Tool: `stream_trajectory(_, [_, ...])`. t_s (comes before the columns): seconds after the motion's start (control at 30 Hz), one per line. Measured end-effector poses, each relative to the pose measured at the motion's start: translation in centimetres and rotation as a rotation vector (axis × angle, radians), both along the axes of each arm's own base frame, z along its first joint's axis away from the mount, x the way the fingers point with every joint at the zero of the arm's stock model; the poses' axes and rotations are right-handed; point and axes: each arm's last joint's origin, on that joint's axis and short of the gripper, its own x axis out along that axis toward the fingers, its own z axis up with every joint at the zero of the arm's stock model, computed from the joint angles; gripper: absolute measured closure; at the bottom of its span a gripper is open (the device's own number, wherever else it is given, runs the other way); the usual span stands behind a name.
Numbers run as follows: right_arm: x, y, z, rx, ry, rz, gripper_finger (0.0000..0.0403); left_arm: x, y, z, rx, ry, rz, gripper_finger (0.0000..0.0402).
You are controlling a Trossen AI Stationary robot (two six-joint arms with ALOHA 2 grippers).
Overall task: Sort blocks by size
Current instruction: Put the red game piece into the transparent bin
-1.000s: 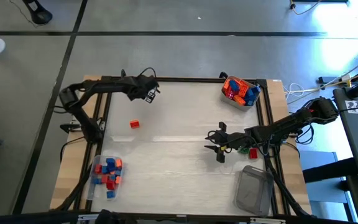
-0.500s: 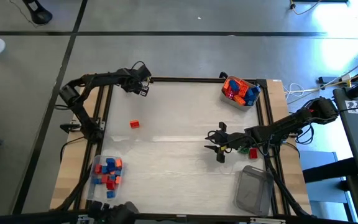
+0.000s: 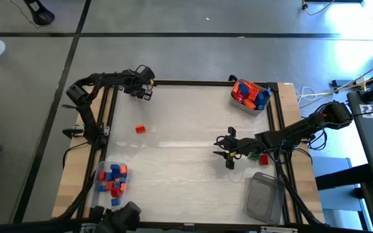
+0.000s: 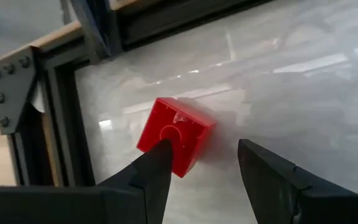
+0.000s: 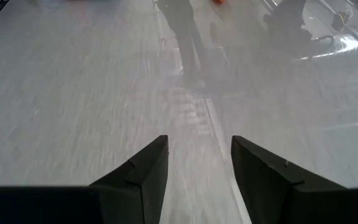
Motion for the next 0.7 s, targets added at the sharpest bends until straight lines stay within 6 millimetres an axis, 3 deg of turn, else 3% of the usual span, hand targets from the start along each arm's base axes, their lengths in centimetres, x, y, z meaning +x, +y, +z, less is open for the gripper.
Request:
stream_trajectory(0.4, [0.0, 0.0, 0.0, 0.0, -0.001, -0.001, 0.0227, 0.3, 0.0, -0.4, -0.047, 0.008, -0.08, 0.0232])
stream_trajectory(0.7, [0.0, 0.0, 0.0, -0.001, -0.001, -0.002, 0.0227, 2.6, -2.2, 0.3, -0.108, -0.049, -0.254, 0.0232])
